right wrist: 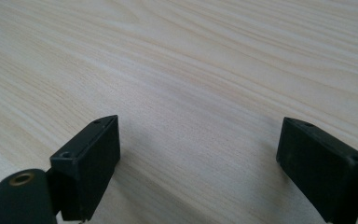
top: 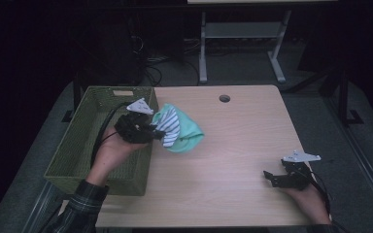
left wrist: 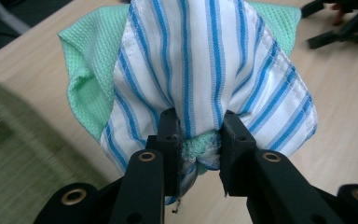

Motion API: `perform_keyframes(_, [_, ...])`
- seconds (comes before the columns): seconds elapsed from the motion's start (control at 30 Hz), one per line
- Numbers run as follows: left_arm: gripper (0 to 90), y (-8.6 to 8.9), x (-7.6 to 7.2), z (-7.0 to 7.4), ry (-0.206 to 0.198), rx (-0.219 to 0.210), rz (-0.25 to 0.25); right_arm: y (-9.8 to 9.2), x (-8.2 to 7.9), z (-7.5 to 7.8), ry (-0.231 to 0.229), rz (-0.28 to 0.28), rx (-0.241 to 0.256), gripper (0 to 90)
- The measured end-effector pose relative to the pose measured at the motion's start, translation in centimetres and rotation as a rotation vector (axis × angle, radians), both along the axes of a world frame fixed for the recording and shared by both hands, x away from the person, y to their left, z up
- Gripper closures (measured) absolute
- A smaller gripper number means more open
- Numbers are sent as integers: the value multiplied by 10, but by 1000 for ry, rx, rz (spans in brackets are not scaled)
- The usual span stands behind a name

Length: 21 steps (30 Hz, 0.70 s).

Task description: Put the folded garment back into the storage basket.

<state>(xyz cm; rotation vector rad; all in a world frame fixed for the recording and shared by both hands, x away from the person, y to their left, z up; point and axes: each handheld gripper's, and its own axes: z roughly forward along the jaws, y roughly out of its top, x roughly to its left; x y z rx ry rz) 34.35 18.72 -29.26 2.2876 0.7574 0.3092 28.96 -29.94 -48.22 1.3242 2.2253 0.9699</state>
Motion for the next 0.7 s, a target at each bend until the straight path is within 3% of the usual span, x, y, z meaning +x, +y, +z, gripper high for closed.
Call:
perform_keyframes(0.1, [721,17,1,1,1,-13,50,0,0,0,0,0,0,128])
perform_keyframes(0.27, [722,42,2,2,-16,5,114,0,0,0,0,0,0,128])
perform_keyframes(0.7, [722,104,-2,-7,-5,-24,275,0,0,0,1,-1,0,129])
